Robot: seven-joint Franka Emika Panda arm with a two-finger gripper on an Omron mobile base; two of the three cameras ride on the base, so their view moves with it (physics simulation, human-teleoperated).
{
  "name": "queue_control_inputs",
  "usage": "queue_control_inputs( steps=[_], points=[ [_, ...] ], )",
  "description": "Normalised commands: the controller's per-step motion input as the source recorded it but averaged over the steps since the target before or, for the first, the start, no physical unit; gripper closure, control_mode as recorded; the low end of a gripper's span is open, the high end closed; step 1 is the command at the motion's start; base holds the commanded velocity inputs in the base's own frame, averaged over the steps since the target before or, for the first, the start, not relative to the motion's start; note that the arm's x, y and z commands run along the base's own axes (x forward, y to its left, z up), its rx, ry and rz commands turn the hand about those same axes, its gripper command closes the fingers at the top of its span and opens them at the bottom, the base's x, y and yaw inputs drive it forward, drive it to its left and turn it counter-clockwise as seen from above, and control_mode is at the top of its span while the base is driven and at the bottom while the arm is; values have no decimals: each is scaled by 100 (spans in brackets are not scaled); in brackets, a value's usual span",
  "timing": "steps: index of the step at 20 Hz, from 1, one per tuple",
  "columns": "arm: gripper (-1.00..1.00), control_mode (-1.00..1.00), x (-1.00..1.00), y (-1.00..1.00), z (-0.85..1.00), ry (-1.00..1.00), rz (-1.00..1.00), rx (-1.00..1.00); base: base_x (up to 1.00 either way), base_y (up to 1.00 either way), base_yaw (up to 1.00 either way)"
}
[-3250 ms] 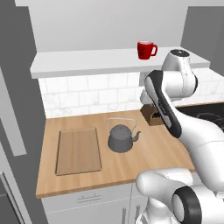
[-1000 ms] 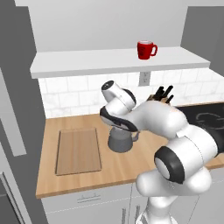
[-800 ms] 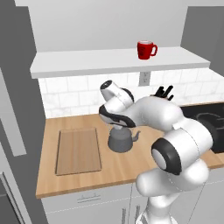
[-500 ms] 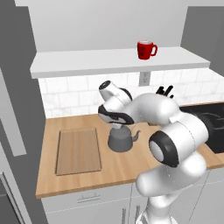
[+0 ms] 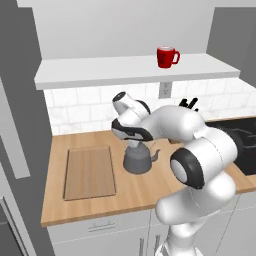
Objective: Pick the kettle from the counter and place it on the tray. Then pick the mug from the cabinet and place it on the tray. Then close the cabinet doors.
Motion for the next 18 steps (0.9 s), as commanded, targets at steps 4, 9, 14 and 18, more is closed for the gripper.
queue_control_inputs(
  steps=[4,9,14,18],
  points=[
    [100,-100,-21,-7,-41,1,5,0,0,0,0],
    [100,-100,-34,-13,-36,0,32,0,0,0,0],
    [100,-100,-47,0,-29,0,47,0,0,0,0],
    [100,-100,-46,0,2,2,43,-1,0,0,0]
  ],
)
